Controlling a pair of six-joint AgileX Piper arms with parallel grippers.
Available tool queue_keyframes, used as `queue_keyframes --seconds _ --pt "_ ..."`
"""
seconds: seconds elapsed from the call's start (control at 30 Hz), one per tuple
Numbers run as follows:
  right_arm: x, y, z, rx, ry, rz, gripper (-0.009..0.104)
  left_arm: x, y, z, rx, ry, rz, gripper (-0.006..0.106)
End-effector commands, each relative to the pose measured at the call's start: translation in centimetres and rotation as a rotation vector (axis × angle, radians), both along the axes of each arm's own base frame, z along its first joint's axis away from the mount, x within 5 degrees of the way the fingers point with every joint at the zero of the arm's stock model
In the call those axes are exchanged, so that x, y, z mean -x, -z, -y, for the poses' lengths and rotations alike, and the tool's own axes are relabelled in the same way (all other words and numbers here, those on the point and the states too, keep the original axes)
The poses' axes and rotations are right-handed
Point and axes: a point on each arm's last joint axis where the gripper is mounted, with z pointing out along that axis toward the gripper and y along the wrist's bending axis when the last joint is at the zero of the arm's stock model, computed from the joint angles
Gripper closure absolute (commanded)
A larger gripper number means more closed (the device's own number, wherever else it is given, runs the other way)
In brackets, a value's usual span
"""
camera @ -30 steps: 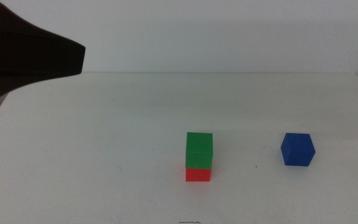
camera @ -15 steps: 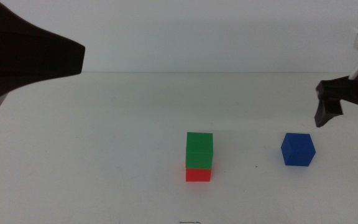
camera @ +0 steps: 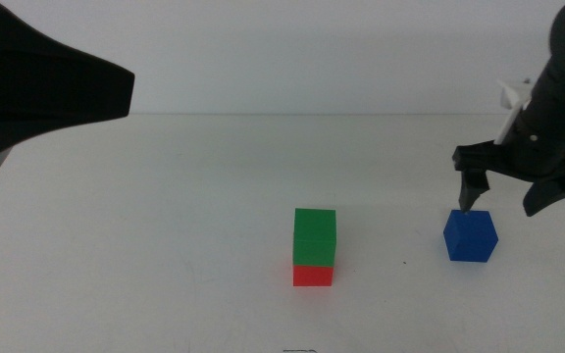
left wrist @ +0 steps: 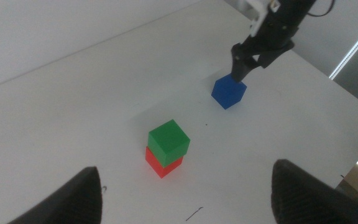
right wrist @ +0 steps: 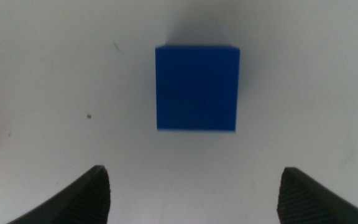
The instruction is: Stack red cubes first, then green, then blue cubes in a specific spot.
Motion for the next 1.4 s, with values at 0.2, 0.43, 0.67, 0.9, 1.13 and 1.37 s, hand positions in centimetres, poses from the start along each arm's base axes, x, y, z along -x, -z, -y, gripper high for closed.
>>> queue_keyframes --seconds 0.2,0.43,0.67,0.9,1.13,1.37 --pt "-2.0 -0.4 -0.1 0.011 -0.013 0.096 0.024 0.1 -1.2 0.1 0.07 -0.006 0.058 0.007" --pt "-3.0 1.7 -0.3 0.02 -0.028 0.069 0.024 0.1 -1.2 0.1 0.07 -0.006 0.058 0.007" --pt "-3.8 4.1 -0.5 0.03 -0.029 0.025 0.024 0.1 -1.2 0.1 0.07 -0.006 0.058 0.007" --pt "-4.3 6.2 -0.6 0.035 -0.027 -0.028 0.024 0.1 -1.2 0.1 0.07 -0.006 0.058 0.007" --pt "-4.4 6.7 -0.6 0.037 -0.022 -0.047 0.049 0.1 -1.2 0.1 0.07 -0.006 0.058 0.007" --pt "-3.0 3.7 -0.7 0.032 -0.01 -0.036 0.096 0.1 -1.1 0.1 0.069 -0.006 0.055 0.007"
